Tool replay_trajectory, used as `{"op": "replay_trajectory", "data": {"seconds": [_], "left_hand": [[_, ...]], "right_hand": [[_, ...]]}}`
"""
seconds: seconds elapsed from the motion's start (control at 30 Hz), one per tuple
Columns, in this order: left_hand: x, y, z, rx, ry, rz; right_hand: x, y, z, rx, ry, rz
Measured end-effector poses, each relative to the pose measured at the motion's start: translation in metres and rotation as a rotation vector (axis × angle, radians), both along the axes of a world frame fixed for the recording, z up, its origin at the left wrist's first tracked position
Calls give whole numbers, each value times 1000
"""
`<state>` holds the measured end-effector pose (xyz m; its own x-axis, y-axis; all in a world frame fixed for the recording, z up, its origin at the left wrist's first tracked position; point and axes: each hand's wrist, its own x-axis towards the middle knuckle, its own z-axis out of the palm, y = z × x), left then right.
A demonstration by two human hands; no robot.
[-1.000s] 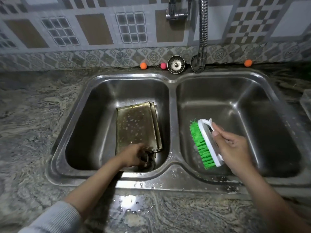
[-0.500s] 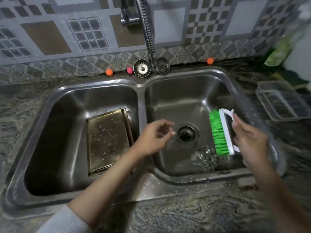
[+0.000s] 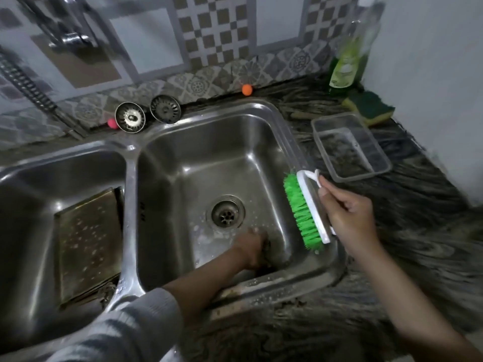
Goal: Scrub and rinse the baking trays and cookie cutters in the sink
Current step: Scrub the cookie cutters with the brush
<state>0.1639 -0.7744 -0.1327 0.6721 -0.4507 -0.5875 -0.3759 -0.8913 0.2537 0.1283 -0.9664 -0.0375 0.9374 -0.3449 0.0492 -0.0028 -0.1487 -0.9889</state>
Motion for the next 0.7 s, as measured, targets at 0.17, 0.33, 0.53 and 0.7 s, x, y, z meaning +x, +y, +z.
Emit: {"op": "replay_trajectory", "data": {"seconds": [0.17, 0.33, 0.53, 0.7], "left_hand": [[0, -18, -15, 121, -24, -6], [1, -14, -17, 76, -73, 31], [14, 2, 3, -262, -163, 311], [27, 3, 34, -540, -403, 416]], "right_hand": [[10, -15, -3, -6, 8, 50], [17, -24, 0, 0, -20, 68], [35, -49, 28, -64, -116, -71], [78, -82, 45, -244, -80, -270]]}}
